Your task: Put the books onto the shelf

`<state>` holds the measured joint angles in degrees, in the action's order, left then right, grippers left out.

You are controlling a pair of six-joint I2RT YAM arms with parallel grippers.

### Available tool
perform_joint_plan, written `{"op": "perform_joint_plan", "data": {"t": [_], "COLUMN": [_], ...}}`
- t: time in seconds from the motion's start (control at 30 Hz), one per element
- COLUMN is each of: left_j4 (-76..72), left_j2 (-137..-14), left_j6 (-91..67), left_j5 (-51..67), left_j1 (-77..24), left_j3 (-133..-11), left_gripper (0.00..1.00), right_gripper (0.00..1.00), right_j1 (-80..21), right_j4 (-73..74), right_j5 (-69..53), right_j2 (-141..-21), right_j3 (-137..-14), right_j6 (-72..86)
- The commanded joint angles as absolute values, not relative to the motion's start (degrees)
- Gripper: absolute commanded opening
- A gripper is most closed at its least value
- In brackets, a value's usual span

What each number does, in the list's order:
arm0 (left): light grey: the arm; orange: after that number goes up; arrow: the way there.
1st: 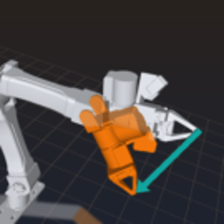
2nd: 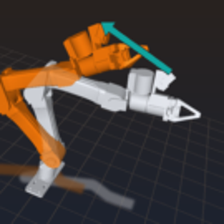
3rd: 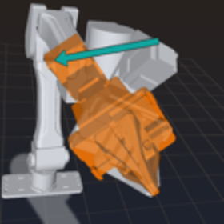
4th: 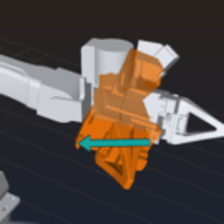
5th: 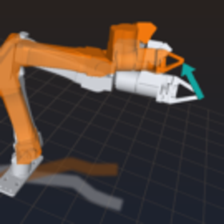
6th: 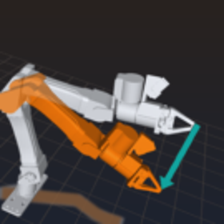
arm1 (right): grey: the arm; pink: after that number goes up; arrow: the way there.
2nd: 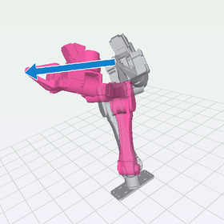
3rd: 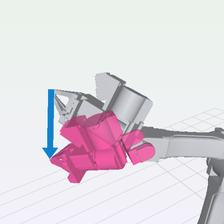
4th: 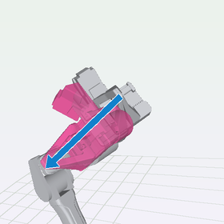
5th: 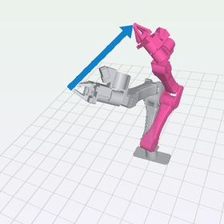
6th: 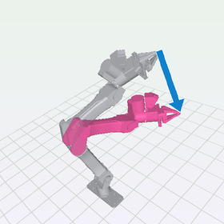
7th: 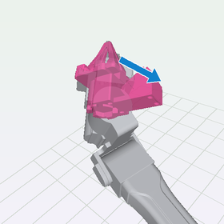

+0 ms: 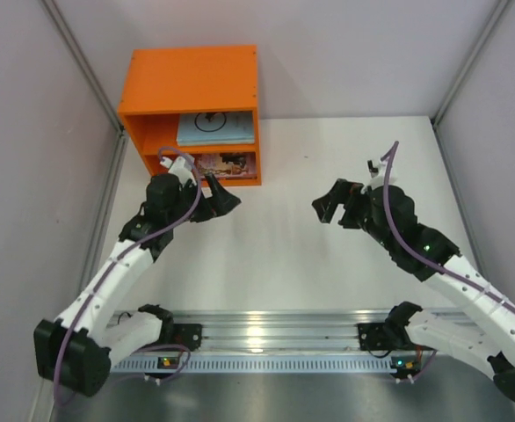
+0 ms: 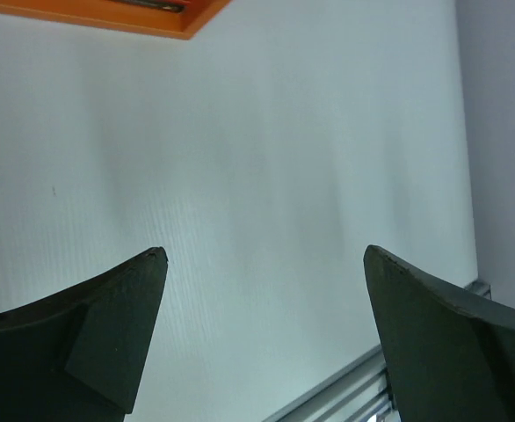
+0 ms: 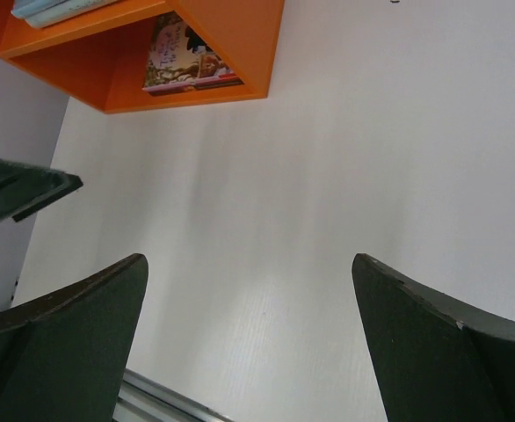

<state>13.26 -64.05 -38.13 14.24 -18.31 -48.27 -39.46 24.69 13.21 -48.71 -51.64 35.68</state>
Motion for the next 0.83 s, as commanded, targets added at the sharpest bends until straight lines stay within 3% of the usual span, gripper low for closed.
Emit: {"op": "perform_joint_plan", "data": {"t": [0.0,0.17,0.43,0.8], "left_j4": [16.96,16.87,19.87,20.48], "left_j2": [-53.99,-46.94,-47.46,-45.00], "left_j6": [-30.33,-25.67,-24.87,-26.10], "left_j5": [20.13,24.25,26.19,21.80], "left_j1": [-19.07,-19.60,-19.51,-19.60], "left_j3": [-46.67,-46.58,-47.81,-47.64], "left_gripper": [0.99,0.99,0.99,0.99], "right_gripper": [1.00,1.00,1.00,1.00], "right_j1": [-38.76,-38.76,-38.76,-38.76], "right_j4": [29.36,28.30,27.86,27.51], "right_j5": [14.94,14.42,13.19,14.15], "right_j2": [-47.64,-45.79,-44.03,-43.15], "right_j3": [-54.32,-53.26,-52.03,-50.98], "right_j6": [34.45,36.21,36.21,35.59]}}
